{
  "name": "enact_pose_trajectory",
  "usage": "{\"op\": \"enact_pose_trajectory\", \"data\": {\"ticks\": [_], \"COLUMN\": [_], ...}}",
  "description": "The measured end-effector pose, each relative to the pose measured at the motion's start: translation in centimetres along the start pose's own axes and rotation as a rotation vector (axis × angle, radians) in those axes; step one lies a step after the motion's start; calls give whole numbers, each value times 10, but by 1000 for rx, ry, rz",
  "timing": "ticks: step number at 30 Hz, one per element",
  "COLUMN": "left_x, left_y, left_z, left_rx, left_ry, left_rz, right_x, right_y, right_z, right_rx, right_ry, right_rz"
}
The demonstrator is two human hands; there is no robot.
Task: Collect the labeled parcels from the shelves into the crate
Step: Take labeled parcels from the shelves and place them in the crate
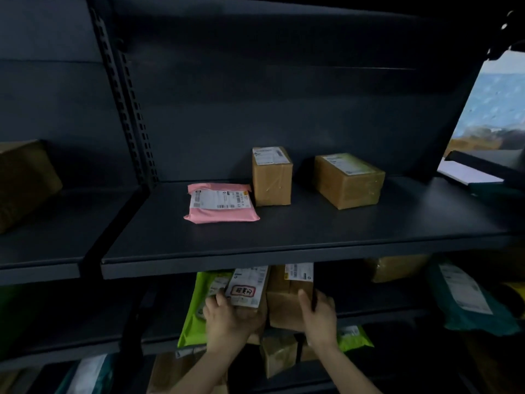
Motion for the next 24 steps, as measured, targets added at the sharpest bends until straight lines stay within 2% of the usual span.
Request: {"op": "enact_pose_trajectory", "data": {"ticks": [3, 14, 24], "left_x": [-13, -47, -68], "left_y": [7, 19, 15], "left_z": [-19, -64, -81], "left_rx": [-7, 73, 104], "left_ry": [-21, 58, 64], "left_rz": [-12, -46, -82], "right_x": [18, 58, 71], "right_y": [9, 45, 60], "right_z": [-3, -29, -44], "right_rx": [5, 4, 106], "right_ry": [10, -105, -117], "right_rz": [-42, 169, 99]}}
Point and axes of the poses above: each hand's wrist, its own z-axis towards the middle knuckle, its own x-axis out of the back of the hand, y = z × x, the point moved 9 cm from there along z, towards the middle knuckle, and after that the axes turned 5 degrees about -y, right-handed, at the moved point
